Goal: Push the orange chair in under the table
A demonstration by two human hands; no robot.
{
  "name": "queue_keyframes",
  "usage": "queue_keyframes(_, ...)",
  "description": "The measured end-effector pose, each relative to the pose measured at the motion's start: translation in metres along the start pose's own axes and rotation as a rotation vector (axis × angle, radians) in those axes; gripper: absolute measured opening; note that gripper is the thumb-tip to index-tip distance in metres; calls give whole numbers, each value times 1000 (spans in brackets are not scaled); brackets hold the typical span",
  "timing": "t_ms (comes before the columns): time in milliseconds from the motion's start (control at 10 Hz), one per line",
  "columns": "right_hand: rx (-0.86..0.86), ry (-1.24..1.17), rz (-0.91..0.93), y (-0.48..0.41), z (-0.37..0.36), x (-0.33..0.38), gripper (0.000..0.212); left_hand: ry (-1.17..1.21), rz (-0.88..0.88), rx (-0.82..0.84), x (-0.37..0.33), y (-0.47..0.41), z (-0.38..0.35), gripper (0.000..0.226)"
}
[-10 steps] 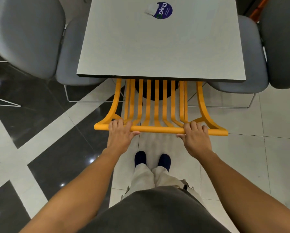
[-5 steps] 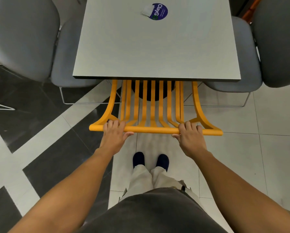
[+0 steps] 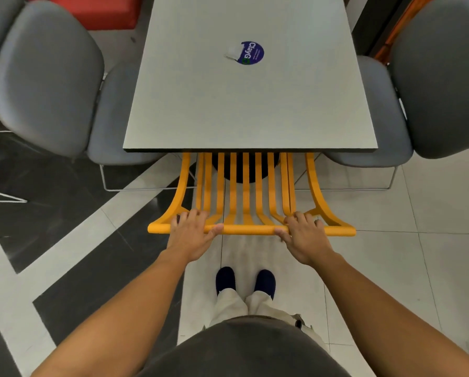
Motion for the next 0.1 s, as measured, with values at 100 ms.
queue_keyframes(100,67,-153,-46,-21,34,5,75,122,61,59,-1,-30,42,97)
Point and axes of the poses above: each hand's wrist, its own y-axis away from the middle knuckle, its own z-axis out of the back of the hand, x = y × z, the point moved 3 cm from there along -y, towards the middle knuckle, and after that the axes turned 14 degrees about -z, right-handed, at the moved point
